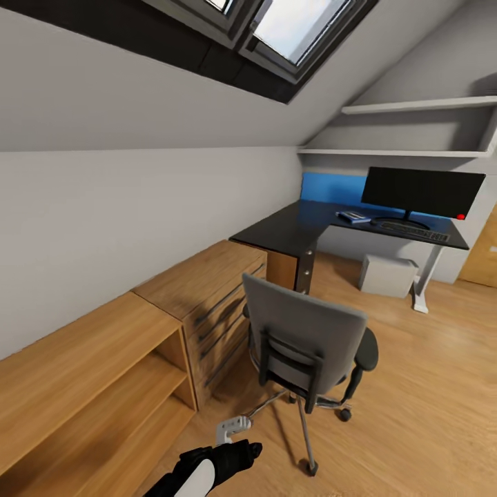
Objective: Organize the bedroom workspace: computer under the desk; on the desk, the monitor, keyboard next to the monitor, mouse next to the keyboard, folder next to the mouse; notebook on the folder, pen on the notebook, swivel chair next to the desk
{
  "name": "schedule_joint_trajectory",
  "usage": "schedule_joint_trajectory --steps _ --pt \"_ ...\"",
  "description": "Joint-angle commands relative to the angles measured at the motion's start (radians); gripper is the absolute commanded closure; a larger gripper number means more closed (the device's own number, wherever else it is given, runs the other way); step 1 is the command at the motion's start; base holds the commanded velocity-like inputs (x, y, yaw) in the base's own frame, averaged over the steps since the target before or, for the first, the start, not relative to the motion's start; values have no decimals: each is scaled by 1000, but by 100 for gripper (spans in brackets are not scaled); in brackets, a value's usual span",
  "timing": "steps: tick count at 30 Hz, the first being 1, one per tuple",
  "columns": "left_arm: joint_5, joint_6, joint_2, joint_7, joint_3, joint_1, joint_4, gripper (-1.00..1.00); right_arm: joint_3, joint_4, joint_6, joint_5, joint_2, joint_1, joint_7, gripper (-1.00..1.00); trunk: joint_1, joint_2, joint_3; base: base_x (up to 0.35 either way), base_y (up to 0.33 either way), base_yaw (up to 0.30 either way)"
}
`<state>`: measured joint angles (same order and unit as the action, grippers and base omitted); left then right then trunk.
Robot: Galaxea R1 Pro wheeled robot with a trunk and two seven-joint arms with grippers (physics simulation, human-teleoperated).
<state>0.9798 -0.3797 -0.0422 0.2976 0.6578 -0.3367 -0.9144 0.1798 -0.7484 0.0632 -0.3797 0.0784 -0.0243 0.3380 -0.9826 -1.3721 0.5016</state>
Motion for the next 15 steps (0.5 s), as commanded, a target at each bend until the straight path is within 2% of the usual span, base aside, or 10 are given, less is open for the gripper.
schedule_joint_trajectory --steps 1,15 --pt "11 -1 0 9 2 -1 -2 -100 6 -3 6 -6 1 0 9 -100 0 -1 1 9 10 -300" --pt "11 -2 2 9 3 -1 -2 -100 4 -3 6 -6 1 0 9 -100 0 -1 1 2 2 -300"
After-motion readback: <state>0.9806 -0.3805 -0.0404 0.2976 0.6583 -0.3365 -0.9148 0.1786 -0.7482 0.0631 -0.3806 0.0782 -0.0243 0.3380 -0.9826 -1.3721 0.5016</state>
